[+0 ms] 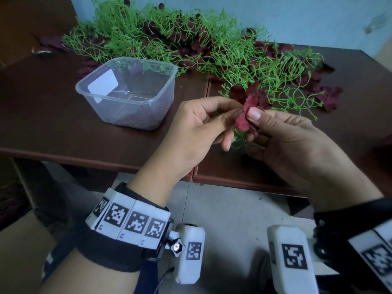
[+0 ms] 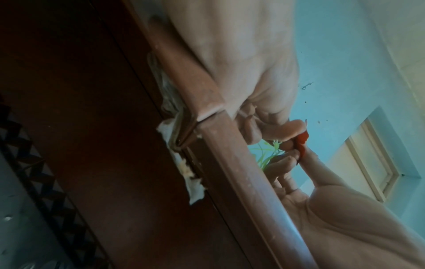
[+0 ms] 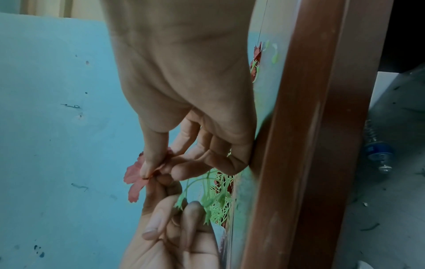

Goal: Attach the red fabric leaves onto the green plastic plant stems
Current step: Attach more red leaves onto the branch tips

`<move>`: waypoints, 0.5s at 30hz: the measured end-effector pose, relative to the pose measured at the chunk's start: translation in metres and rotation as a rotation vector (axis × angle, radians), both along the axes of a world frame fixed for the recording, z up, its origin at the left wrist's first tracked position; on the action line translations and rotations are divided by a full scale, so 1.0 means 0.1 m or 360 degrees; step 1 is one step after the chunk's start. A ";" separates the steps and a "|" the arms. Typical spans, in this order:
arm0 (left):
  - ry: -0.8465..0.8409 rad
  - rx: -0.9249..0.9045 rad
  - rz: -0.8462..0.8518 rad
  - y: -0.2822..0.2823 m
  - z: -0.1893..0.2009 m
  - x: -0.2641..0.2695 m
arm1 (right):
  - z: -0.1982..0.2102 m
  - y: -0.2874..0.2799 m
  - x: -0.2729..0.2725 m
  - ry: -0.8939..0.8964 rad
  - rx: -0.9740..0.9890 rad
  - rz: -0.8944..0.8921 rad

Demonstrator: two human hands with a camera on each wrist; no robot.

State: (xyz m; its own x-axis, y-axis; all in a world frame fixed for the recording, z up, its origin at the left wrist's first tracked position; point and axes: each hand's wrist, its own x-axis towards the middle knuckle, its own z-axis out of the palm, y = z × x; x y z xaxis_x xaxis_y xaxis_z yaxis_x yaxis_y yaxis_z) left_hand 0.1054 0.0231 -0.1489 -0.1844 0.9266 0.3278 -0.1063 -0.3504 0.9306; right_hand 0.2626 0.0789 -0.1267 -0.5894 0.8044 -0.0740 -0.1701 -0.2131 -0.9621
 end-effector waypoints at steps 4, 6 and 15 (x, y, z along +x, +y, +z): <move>-0.0017 0.0005 0.0007 -0.01 0.02 0.01 | -0.01 0.02 -0.02 -0.0019 0.0009 -0.0011; -0.0009 0.0017 0.0022 -0.01 0.01 0.00 | -0.01 0.01 -0.03 -0.0022 0.0005 0.0004; 0.0212 0.0029 0.0197 0.06 -0.03 0.03 | -0.02 -0.01 -0.06 0.0156 0.0088 -0.0238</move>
